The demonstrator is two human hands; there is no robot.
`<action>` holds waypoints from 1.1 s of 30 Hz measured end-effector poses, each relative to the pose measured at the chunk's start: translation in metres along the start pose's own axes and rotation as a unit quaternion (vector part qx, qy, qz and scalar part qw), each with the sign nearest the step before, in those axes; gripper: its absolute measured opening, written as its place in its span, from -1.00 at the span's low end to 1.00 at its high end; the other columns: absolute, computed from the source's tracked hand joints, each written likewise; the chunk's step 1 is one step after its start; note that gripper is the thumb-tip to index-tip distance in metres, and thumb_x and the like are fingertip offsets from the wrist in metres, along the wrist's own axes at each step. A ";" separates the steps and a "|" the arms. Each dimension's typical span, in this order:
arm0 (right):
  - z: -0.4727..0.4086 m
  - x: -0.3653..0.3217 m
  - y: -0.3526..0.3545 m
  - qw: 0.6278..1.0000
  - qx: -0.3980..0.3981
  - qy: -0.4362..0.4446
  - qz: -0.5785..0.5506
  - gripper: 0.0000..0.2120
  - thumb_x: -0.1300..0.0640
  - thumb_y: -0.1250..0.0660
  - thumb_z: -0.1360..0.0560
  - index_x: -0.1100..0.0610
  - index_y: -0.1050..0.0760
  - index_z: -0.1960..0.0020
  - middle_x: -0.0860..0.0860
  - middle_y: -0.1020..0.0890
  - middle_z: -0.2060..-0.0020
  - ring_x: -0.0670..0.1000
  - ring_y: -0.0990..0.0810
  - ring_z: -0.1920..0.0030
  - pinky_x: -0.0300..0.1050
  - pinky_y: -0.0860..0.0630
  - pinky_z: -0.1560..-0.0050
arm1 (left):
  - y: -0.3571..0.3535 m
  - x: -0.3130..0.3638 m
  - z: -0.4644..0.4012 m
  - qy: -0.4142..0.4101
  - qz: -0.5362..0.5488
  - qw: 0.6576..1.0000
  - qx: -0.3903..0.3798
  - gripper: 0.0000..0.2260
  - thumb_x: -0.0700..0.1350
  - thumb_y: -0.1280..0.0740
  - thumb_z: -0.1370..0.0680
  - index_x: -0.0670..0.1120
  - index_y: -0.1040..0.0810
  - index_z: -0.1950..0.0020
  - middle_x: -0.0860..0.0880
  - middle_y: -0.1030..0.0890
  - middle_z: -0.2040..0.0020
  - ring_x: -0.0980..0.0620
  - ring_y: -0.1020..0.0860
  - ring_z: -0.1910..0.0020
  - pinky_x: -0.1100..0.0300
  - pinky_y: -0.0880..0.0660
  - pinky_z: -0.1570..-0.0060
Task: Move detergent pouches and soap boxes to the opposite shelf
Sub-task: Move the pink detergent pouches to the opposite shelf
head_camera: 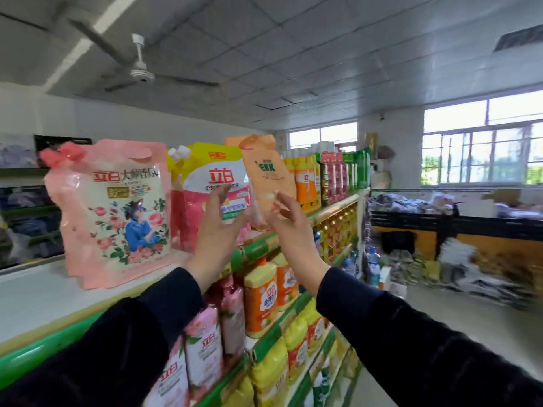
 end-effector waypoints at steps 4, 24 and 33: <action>0.046 -0.010 0.063 0.993 0.071 -0.020 0.089 -0.55 -0.01 -0.36 -0.59 -0.12 -0.40 -0.45 -0.12 -0.47 -0.39 -0.07 -0.46 -0.36 0.03 -0.45 -0.37 | -0.051 0.004 0.029 0.046 0.098 0.992 -0.065 -0.58 -0.09 -0.43 -0.58 0.21 -0.38 -0.34 0.27 -0.49 -0.32 0.41 -0.45 -0.28 0.29 -0.39 -0.25; 0.355 -0.202 0.356 0.852 0.389 -0.082 0.340 -0.45 -0.04 -0.45 -0.51 -0.03 -0.36 -0.44 -0.10 -0.51 -0.33 -0.11 -0.52 -0.29 -0.07 -0.50 -0.27 | -0.321 0.244 0.267 0.079 0.335 0.832 -0.435 -0.51 -0.10 -0.40 -0.61 -0.05 -0.36 -0.51 0.01 -0.44 -0.47 0.10 -0.40 -0.44 0.17 -0.35 -0.38; 0.502 -0.331 0.465 0.756 0.489 -0.108 0.423 -0.42 -0.10 -0.43 -0.53 -0.04 -0.32 -0.47 -0.07 -0.43 -0.43 -0.09 -0.46 -0.33 -0.13 -0.46 -0.27 | -0.415 0.425 0.401 0.061 0.429 0.720 -0.542 -0.54 0.01 -0.42 -0.59 0.05 -0.43 -0.47 0.16 -0.51 -0.34 0.33 -0.46 -0.27 0.32 -0.36 -0.21</action>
Point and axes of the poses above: each hand's wrist, its own z-axis away from the middle knuckle, its own y-axis out of the back of the hand, x = y × z, the point moved 7 cm from there along -z, towards the middle knuckle
